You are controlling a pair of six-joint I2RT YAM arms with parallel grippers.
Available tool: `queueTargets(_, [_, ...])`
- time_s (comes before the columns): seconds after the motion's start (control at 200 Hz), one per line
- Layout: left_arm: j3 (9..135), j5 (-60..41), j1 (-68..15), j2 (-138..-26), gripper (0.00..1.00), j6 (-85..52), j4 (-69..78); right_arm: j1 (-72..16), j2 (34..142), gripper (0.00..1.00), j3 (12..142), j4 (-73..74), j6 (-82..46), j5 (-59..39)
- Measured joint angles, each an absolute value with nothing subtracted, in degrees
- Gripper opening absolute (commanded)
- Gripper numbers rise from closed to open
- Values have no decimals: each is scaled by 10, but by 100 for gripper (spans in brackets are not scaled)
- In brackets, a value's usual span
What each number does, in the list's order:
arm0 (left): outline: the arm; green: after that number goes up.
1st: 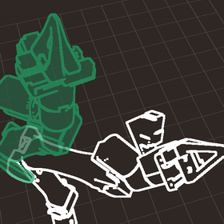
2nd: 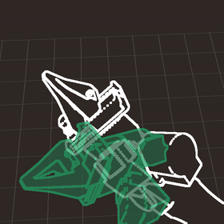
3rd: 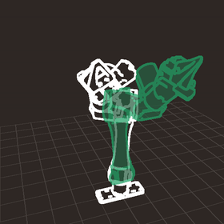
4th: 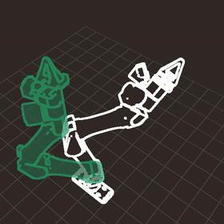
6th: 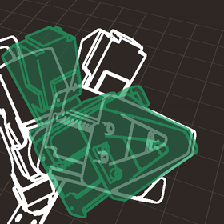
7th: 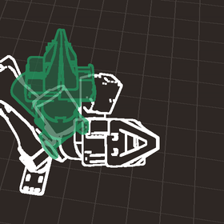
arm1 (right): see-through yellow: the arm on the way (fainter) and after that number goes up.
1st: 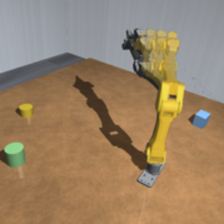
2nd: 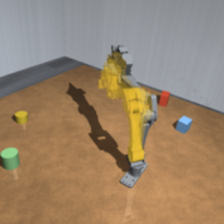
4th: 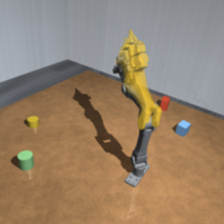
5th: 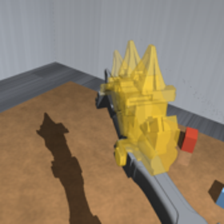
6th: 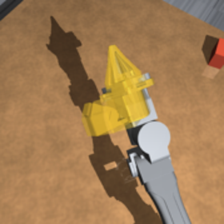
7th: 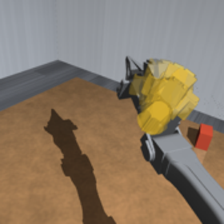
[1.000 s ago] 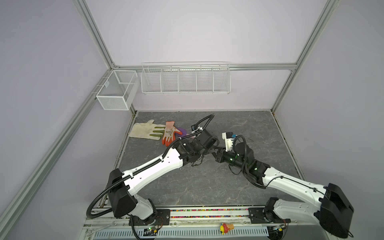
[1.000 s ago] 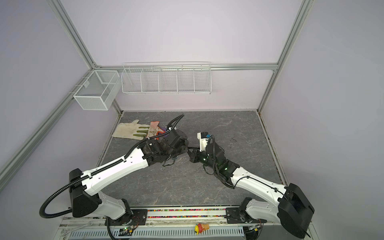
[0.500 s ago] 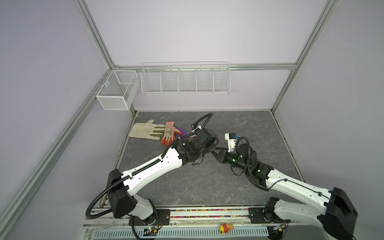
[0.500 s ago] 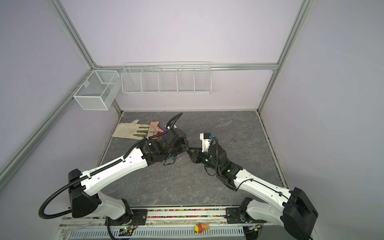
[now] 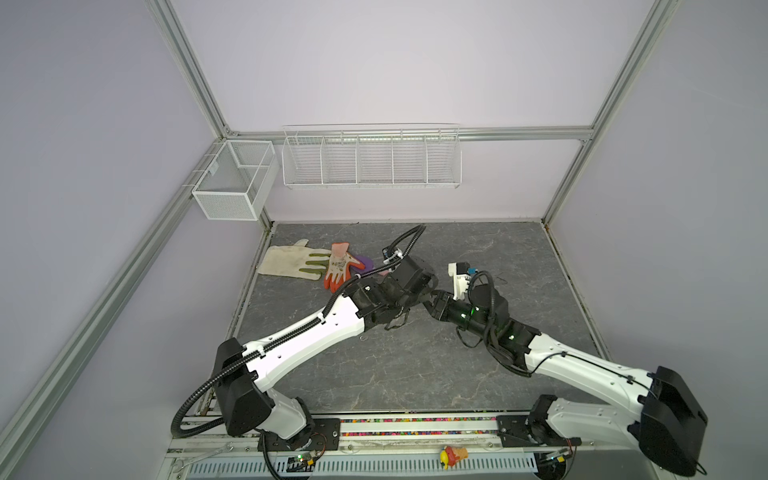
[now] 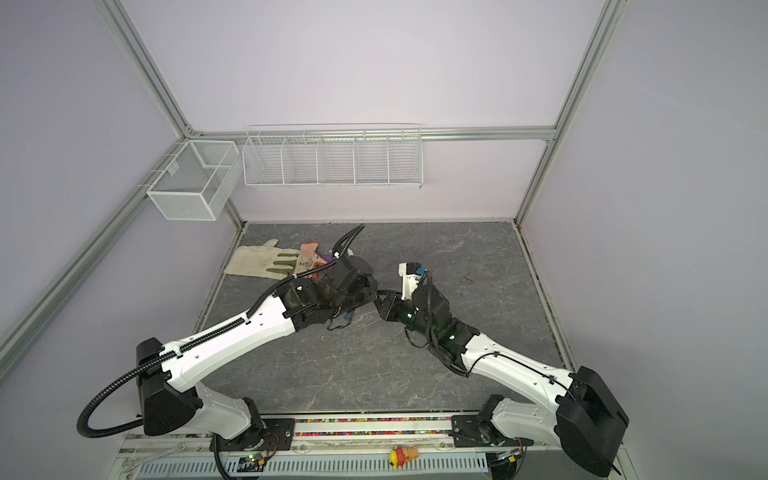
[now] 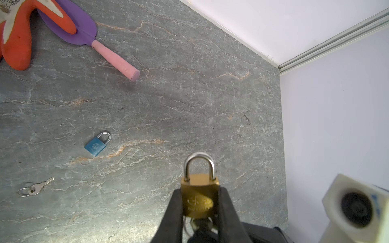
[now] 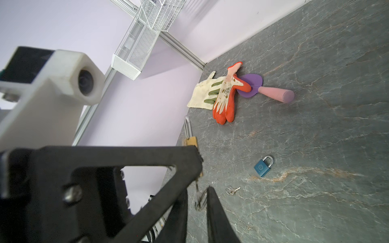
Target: Unlock with the key
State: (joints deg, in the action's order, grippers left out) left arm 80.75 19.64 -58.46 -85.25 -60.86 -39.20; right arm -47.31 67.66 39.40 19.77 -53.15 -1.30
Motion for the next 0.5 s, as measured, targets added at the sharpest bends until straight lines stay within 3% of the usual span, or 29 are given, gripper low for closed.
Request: queueTargets(0.5, [808, 193, -585, -849, 0, -609, -387, -470, 685, 13, 401, 204, -531, -11])
